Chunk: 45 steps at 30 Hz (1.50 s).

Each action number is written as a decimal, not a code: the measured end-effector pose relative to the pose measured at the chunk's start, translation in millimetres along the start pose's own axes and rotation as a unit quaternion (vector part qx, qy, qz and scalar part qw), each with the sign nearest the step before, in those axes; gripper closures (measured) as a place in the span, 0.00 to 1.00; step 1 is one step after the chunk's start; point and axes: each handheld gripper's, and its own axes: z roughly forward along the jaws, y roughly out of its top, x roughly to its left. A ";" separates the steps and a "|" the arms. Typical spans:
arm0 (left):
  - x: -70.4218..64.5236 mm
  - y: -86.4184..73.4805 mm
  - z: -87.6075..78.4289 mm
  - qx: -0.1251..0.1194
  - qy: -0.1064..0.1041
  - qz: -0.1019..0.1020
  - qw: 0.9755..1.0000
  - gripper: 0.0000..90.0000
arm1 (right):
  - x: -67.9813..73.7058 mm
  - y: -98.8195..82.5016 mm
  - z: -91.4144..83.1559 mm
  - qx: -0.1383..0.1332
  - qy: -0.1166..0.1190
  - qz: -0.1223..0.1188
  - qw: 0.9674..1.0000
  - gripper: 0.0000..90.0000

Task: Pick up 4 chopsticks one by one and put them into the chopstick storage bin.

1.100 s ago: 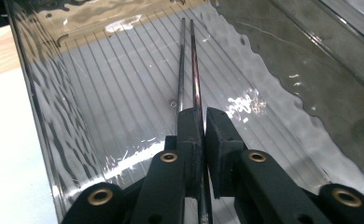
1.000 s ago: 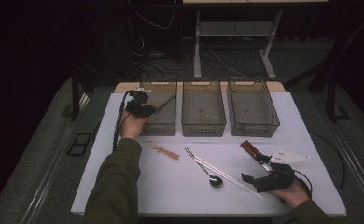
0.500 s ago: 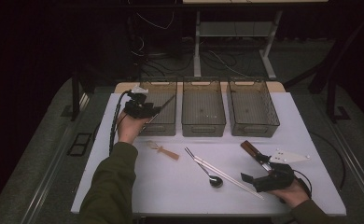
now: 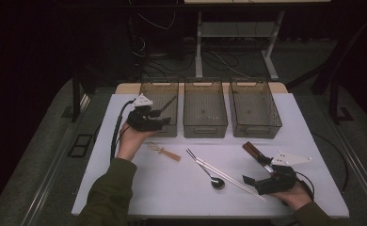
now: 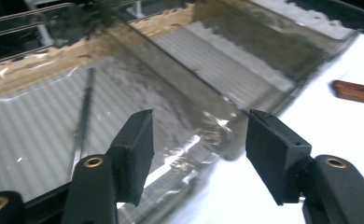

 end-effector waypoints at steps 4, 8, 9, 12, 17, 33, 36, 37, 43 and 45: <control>-12.3 -7.9 -3.1 -0.007 -0.008 0.020 1.000 0.38 | -0.1 -0.1 -0.4 0.001 -0.001 0.000 1.000 0.01; -23.7 -14.8 -6.9 -0.013 -0.014 0.033 0.999 0.32 | -0.1 0.1 0.1 0.000 -0.001 -0.002 1.000 0.01; -26.0 -16.8 -8.3 -0.016 -0.019 0.035 0.999 0.31 | 0.0 0.1 -0.1 0.000 -0.001 -0.002 1.000 0.01; -33.6 -22.2 -11.7 -0.020 -0.034 0.045 0.998 0.25 | -0.2 -0.1 -0.8 0.000 -0.002 -0.002 1.000 0.01; -43.7 -32.8 -19.1 -0.021 -0.035 0.047 0.998 0.18 | 0.2 -0.3 -2.5 -0.002 -0.002 0.000 1.000 0.01; -66.1 -74.9 -34.7 -0.013 -0.063 0.043 0.997 0.02 | 0.8 -0.2 -2.4 -0.001 -0.004 0.000 1.000 0.01; -73.5 -81.6 -37.5 -0.012 -0.068 0.055 0.996 0.00 | 0.7 -0.3 -2.6 -0.001 -0.005 0.001 1.000 0.01; -75.4 -83.6 -38.6 -0.011 -0.070 0.055 0.996 0.00 | 0.5 -0.4 -2.8 -0.001 -0.005 0.001 1.000 0.01; -82.4 -96.6 -43.2 -0.010 -0.087 0.052 0.995 0.00 | 0.2 0.2 -4.5 0.005 -0.006 0.002 1.000 0.01; -85.4 -101.1 -44.4 -0.005 -0.085 0.053 0.995 0.00 | 0.6 1.6 -5.4 0.012 -0.007 0.001 1.000 0.02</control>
